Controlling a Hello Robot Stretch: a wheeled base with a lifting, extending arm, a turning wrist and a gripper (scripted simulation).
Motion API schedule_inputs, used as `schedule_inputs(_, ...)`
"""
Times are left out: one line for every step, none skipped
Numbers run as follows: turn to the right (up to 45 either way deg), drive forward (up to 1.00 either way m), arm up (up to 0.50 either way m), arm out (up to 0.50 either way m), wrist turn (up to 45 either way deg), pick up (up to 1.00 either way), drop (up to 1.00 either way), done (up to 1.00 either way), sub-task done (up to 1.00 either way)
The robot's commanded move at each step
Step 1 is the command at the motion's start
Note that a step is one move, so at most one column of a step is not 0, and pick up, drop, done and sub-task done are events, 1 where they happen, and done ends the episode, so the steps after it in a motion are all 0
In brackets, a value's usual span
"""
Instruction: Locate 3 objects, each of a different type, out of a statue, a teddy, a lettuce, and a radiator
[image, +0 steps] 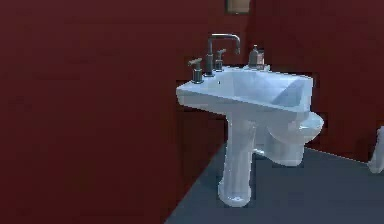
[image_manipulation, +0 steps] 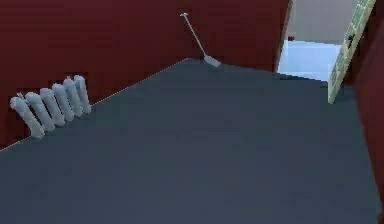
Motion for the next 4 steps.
schedule_inputs(45.0,0.0,0.0,0.0,0.0,0.0,0.0,0.0,0.0)
schedule_inputs(24.0,0.0,0.0,0.0,0.0,0.0,0.0,0.0,0.0)
schedule_inputs(0.0,1.0,0.0,0.0,0.0,0.0,0.0,0.0,0.0)
schedule_inputs(-6.0,0.0,0.0,0.0,0.0,0.0,0.0,0.0,0.0)
